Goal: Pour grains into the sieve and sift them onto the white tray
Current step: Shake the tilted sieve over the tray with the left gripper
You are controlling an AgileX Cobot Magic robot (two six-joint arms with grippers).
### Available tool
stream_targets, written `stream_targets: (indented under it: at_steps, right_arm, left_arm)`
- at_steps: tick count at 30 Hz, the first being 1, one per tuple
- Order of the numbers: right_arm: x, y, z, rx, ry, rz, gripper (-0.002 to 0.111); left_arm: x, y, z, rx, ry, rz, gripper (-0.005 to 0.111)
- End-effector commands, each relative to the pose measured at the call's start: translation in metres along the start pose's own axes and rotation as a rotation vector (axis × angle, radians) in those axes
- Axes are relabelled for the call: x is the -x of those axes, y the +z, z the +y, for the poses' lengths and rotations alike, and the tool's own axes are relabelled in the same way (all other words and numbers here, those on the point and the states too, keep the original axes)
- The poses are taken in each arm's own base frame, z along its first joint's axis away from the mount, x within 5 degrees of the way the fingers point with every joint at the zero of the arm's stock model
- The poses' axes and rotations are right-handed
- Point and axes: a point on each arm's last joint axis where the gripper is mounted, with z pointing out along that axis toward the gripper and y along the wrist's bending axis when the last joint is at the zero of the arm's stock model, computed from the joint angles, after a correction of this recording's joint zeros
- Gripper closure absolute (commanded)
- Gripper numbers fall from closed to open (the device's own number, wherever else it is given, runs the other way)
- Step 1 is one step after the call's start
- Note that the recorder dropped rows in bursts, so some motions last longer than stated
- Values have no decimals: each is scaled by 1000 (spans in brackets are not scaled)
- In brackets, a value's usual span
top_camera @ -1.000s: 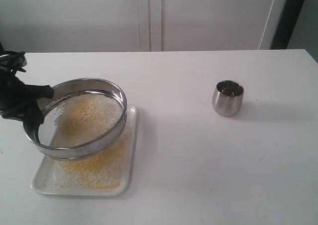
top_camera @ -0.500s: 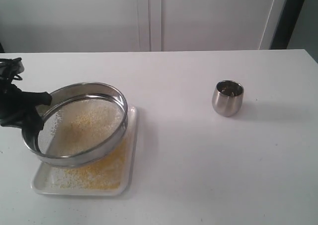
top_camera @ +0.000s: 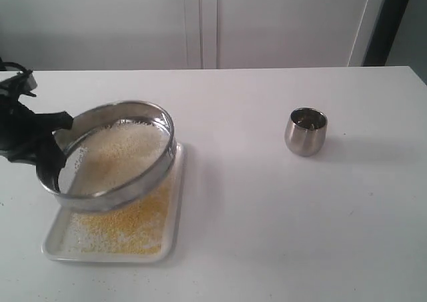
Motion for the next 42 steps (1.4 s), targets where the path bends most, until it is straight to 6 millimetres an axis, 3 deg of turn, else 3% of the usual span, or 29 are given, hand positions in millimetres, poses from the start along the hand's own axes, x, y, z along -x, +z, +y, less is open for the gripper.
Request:
stream_targets:
  at_steps: [1, 4, 8, 11, 13, 15, 17, 20, 23, 26, 29, 31, 35, 38, 42]
  right_arm:
    - [-1, 0, 0, -7, -1, -12, 108]
    - [-1, 0, 0, -7, -1, -12, 108]
    - [-1, 0, 0, -7, -1, -12, 108]
    - [-1, 0, 0, -7, -1, -12, 108]
    - [-1, 0, 0, -7, -1, -12, 108]
    - [-1, 0, 0, -7, -1, -12, 108]
    - [-1, 0, 0, -7, -1, -12, 108]
    - [-1, 0, 0, -7, -1, -12, 108]
    - [-1, 0, 0, -7, 25, -12, 108]
    - [-1, 0, 0, -7, 20, -12, 108]
    - [-1, 0, 0, -7, 22, -12, 108]
    - [-1, 0, 0, -7, 22, -12, 108]
    - [-1, 0, 0, -7, 22, -12, 108]
    - [-1, 0, 0, -7, 22, -12, 108]
    - [-1, 0, 0, -7, 22, -12, 108]
  left_arm:
    - [-41, -7, -11, 20, 24, -56, 107]
    - [-21, -11, -1, 74, 29, -151, 107]
    - [16, -3, -2, 5, -18, -32, 107]
    - [-1, 0, -21, -87, 98, 103, 107]
    - [-21, -3, -27, -57, 88, 26, 107]
    - [-29, -5, -18, 16, 61, -132, 107]
    - [-21, -5, -6, 59, 53, -175, 107]
    - [5, 0, 8, 17, -3, -84, 107]
    - [17, -1, 3, -76, 6, 27, 107]
    - [-15, -3, -15, -97, 64, 69, 107]
    - [-27, -5, -12, 7, 59, -139, 107]
    - [-13, -3, -3, 27, 44, -168, 107]
    - [29, -5, -5, -82, -12, 28, 107]
    - [7, -12, -20, -55, 76, 80, 107]
    - [-30, -18, -19, 64, 74, -119, 107]
